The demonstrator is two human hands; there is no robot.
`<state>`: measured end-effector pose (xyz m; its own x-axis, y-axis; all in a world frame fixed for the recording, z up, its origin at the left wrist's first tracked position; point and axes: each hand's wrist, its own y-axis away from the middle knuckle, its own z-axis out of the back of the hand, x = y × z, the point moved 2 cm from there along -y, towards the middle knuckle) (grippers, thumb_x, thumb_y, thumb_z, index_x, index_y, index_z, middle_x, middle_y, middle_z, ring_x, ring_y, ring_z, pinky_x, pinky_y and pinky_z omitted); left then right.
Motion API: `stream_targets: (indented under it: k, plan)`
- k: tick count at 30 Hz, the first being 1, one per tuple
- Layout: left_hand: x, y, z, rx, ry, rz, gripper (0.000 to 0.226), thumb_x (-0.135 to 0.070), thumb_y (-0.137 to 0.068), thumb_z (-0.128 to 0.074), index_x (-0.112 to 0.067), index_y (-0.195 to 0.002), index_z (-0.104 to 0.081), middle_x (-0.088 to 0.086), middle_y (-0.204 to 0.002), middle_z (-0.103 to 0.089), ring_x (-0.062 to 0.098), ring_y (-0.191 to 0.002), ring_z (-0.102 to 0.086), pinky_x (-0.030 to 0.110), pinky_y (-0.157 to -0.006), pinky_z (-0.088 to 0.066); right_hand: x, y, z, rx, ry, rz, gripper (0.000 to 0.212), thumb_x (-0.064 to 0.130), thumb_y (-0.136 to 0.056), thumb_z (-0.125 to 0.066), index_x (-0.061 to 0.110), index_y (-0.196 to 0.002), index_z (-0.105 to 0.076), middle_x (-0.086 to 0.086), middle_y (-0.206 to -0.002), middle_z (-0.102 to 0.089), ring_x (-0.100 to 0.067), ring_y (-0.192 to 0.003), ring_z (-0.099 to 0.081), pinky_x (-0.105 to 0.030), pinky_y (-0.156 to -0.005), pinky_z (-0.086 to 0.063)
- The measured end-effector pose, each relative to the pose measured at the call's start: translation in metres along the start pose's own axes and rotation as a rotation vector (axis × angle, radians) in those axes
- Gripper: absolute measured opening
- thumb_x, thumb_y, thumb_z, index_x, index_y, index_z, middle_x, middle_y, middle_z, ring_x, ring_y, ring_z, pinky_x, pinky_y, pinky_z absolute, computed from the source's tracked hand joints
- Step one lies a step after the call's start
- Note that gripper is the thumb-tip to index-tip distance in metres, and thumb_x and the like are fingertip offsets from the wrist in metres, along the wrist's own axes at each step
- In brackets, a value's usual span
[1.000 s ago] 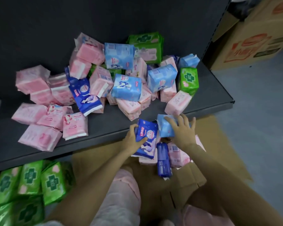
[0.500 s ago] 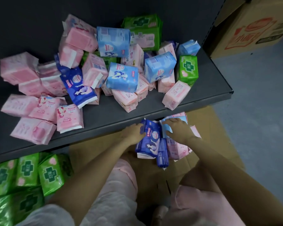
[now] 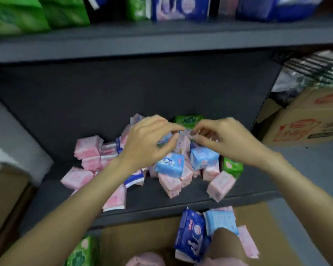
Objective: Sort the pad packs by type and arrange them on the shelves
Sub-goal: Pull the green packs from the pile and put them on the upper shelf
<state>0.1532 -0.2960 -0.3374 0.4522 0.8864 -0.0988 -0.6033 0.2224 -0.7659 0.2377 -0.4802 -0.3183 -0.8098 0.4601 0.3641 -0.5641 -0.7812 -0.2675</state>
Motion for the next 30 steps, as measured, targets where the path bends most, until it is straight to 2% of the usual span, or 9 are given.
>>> stream_targets:
  k: [3, 6, 10, 14, 18, 20, 22, 26, 30]
  plan:
    - [0.014, -0.05, 0.05, -0.167, -0.103, -0.083, 0.019, -0.016, -0.092, -0.056, -0.01, -0.098, -0.073, 0.002, -0.087, -0.069, 0.021, -0.082, -0.06, 0.034, -0.077, -0.047, 0.035, -0.03, 0.058, -0.253, -0.123, 0.181, 0.016, 0.03, -0.088, -0.058, 0.023, -0.1, -0.067, 0.011, -0.081, -0.069, -0.005, -0.072, -0.064, -0.024, -0.068, -0.049]
    - [0.032, -0.091, 0.085, -0.239, -0.152, -0.099, 0.017, -0.013, -0.093, -0.056, -0.008, -0.099, -0.071, 0.002, -0.093, -0.069, 0.022, -0.088, -0.06, 0.031, -0.083, -0.045, 0.054, -0.06, 0.1, -0.482, -0.049, 0.324, 0.017, 0.021, -0.09, -0.056, 0.015, -0.102, -0.068, 0.005, -0.086, -0.07, -0.013, -0.073, -0.064, -0.032, -0.067, -0.051]
    - [0.064, -0.141, 0.112, -0.234, -0.22, -0.039, 0.02, -0.016, -0.09, -0.057, -0.011, -0.105, -0.068, 0.002, -0.101, -0.066, 0.02, -0.096, -0.056, 0.024, -0.087, -0.039, 0.052, -0.116, 0.132, -0.598, 0.108, 0.379, 0.02, 0.018, -0.09, -0.055, 0.017, -0.107, -0.065, 0.003, -0.098, -0.068, -0.014, -0.086, -0.061, -0.04, -0.073, -0.052]
    - [0.102, -0.18, 0.124, -0.135, -0.41, -0.009, 0.029, -0.021, -0.083, -0.058, -0.014, -0.111, -0.065, 0.004, -0.104, -0.064, 0.024, -0.099, -0.054, 0.031, -0.087, -0.039, 0.037, -0.182, 0.146, -0.536, 0.309, 0.253, 0.039, 0.017, -0.086, -0.06, 0.016, -0.124, -0.057, -0.005, -0.122, -0.059, -0.025, -0.111, -0.05, -0.043, -0.089, -0.047]
    - [0.146, -0.204, 0.131, -0.072, -0.575, 0.094, 0.049, -0.024, -0.082, -0.062, -0.013, -0.129, -0.056, 0.013, -0.119, -0.061, 0.036, -0.111, -0.053, 0.043, -0.09, -0.042, 0.028, -0.241, 0.157, -0.353, 0.402, 0.097, 0.069, 0.023, -0.086, -0.064, 0.013, -0.147, -0.032, -0.014, -0.151, -0.032, -0.032, -0.136, -0.032, -0.038, -0.108, -0.031]
    - [0.165, -0.213, 0.136, -0.038, -0.64, 0.152, 0.056, -0.025, -0.086, -0.061, -0.012, -0.138, -0.046, 0.015, -0.129, -0.055, 0.036, -0.117, -0.049, 0.042, -0.093, -0.038, 0.025, -0.261, 0.16, -0.222, 0.443, -0.025, 0.08, 0.033, -0.089, -0.062, 0.016, -0.152, -0.015, -0.015, -0.156, -0.02, -0.033, -0.14, -0.025, -0.039, -0.111, -0.028]
    - [0.183, -0.218, 0.139, 0.007, -0.741, 0.268, 0.066, -0.034, -0.089, -0.058, -0.012, -0.146, -0.032, 0.016, -0.142, -0.043, 0.035, -0.124, -0.041, 0.042, -0.097, -0.034, 0.021, -0.272, 0.16, -0.157, 0.544, -0.095, 0.089, 0.042, -0.088, -0.06, 0.019, -0.153, -0.004, -0.016, -0.152, -0.026, -0.035, -0.136, -0.03, -0.043, -0.107, -0.031]
    - [0.204, -0.219, 0.14, 0.034, -0.866, 0.435, 0.08, -0.051, -0.089, -0.053, -0.009, -0.149, -0.02, 0.021, -0.139, -0.039, 0.036, -0.119, -0.04, 0.041, -0.093, -0.034, 0.017, -0.27, 0.164, -0.237, 0.804, -0.06, 0.09, 0.049, -0.079, -0.067, 0.021, -0.15, -0.018, -0.012, -0.137, -0.033, -0.032, -0.127, -0.031, -0.045, -0.104, -0.029]
    - [0.202, -0.224, 0.131, 0.063, -0.859, 0.417, 0.075, -0.049, -0.087, -0.058, -0.006, -0.142, -0.031, 0.018, -0.134, -0.04, 0.034, -0.121, -0.037, 0.044, -0.094, -0.036, 0.017, -0.263, 0.168, -0.265, 0.735, -0.001, 0.081, 0.044, -0.074, -0.073, 0.025, -0.141, -0.031, -0.009, -0.141, -0.034, -0.031, -0.128, -0.033, -0.043, -0.102, -0.028]
